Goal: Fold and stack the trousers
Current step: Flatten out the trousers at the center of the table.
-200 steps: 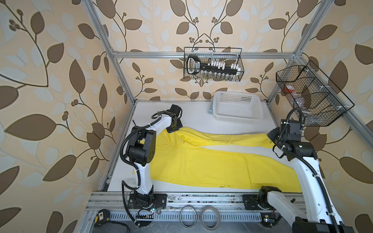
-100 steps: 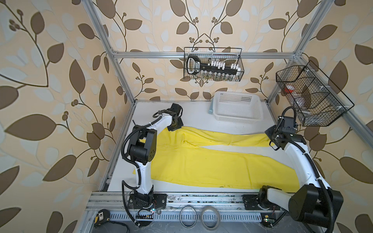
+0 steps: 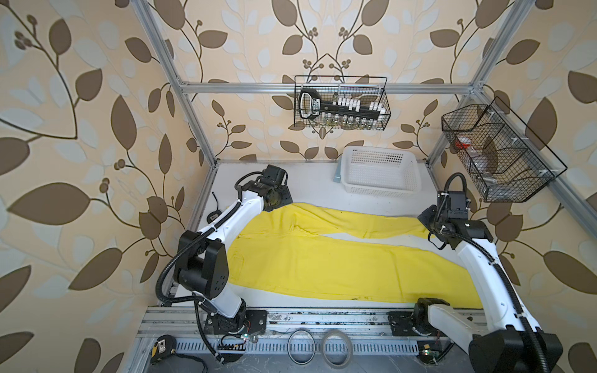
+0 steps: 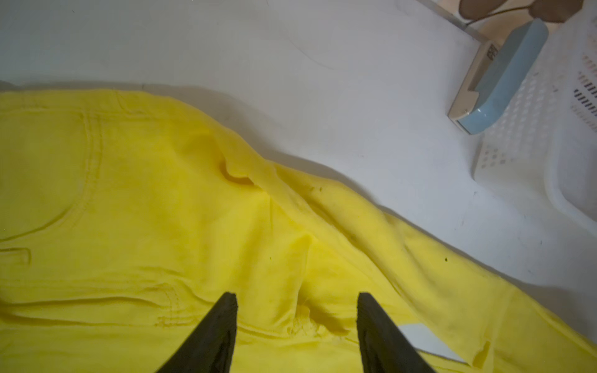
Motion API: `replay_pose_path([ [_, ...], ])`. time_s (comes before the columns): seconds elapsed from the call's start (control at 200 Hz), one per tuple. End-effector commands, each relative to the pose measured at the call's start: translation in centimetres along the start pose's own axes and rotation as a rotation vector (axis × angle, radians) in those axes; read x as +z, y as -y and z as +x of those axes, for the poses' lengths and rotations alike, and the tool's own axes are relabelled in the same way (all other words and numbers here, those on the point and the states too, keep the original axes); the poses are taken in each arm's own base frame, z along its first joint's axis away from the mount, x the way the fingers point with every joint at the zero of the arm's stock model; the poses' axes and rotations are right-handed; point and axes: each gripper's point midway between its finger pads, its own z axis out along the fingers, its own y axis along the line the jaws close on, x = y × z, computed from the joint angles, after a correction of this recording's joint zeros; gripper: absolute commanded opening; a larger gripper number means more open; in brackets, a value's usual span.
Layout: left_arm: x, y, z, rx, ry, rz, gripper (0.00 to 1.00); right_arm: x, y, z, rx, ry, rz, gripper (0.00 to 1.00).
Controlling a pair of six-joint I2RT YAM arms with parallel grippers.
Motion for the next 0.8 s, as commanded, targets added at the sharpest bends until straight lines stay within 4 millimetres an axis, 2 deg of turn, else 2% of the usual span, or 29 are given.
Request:
replay_pose_path([
  [0.0, -0.2, 1.6, 4.7, 0.029, -0.080, 0.049, 0.53, -3.4, 1.0, -0.4, 0.004, 0.049, 0.053, 0.00],
  [0.1, 0.8, 3.1, 7.4, 0.086, -0.119, 0.055, 0.44, -5.6, 1.3, 0.4, 0.023, 0.078, 0.060, 0.00],
  [0.205, 2.1, 3.9, 9.4, 0.105, -0.155, 0.062, 0.33, -8.0, 1.9, 0.9, 0.103, 0.138, 0.045, 0.00],
  [0.305, 3.3, 4.5, 10.3, 0.113, -0.168, 0.075, 0.27, -9.8, 1.6, 0.4, 0.134, 0.183, 0.023, 0.00],
  [0.395, 4.5, 5.4, 11.2, 0.136, -0.194, 0.081, 0.27, -10.1, 1.2, -0.5, 0.104, 0.226, 0.050, 0.00],
  [0.475, 5.6, 6.2, 11.9, 0.150, -0.217, 0.089, 0.26, -9.2, 1.7, -1.4, 0.099, 0.262, 0.115, 0.00],
  [0.625, 7.5, 6.1, 12.2, 0.169, -0.224, 0.051, 0.22, -4.5, 3.5, -1.4, 0.167, 0.194, 0.168, 0.00],
  [0.795, 8.8, 5.4, 12.2, 0.198, -0.227, -0.003, 0.20, -1.9, 5.2, -2.9, 0.194, 0.193, 0.255, 0.00],
])
